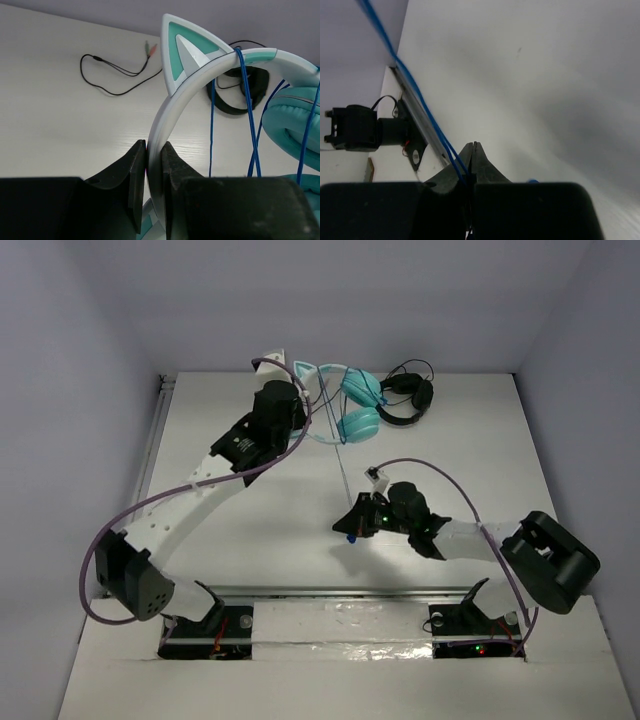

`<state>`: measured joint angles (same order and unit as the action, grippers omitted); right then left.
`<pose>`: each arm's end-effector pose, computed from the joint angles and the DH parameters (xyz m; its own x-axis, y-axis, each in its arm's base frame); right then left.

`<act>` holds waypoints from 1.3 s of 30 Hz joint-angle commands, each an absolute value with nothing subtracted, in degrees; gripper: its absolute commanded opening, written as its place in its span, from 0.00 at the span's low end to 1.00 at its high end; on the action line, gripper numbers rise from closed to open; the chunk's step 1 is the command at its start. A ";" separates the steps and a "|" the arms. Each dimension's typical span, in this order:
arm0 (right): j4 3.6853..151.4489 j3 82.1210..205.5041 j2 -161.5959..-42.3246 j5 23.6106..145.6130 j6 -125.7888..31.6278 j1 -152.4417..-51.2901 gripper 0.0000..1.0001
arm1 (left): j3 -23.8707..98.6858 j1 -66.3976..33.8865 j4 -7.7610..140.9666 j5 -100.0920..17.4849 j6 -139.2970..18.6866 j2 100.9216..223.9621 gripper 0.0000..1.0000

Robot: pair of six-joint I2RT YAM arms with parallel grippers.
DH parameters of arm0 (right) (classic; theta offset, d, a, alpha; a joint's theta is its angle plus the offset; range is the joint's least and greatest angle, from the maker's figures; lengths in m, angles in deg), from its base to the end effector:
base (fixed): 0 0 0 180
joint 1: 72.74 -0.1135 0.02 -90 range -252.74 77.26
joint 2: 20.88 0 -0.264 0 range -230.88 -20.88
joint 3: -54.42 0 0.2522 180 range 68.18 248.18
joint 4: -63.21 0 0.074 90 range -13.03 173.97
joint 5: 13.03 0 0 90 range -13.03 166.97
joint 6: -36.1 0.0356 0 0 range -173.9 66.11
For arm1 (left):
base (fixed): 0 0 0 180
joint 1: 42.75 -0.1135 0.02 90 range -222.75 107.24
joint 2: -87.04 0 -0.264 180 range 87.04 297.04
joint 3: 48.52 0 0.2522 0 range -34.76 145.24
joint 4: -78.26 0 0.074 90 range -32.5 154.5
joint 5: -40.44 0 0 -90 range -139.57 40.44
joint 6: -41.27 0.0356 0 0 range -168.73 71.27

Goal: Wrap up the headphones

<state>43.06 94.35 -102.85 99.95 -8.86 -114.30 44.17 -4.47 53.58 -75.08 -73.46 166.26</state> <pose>0.1924 0.1892 0.1662 -0.8211 0.1426 -0.5527 -0.4257 0.4920 0.7594 0.2607 -0.1862 0.4110 -0.2337 -0.2965 -0.9260 0.1426 0.9316 -0.3343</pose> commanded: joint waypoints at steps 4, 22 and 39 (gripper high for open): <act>44.71 95.25 -97.27 95.69 -5.12 -120.98 0.00 | 40.39 -5.31 64.49 -82.17 -76.24 171.06 0.00; 66.08 119.58 -93.37 81.19 -10.04 -120.38 0.00 | 14.64 1.80 70.39 -83.48 -79.84 168.07 0.00; 59.66 124.51 -104.28 73.64 4.81 -109.74 0.08 | 12.17 10.59 65.29 -83.31 -85.73 165.87 0.00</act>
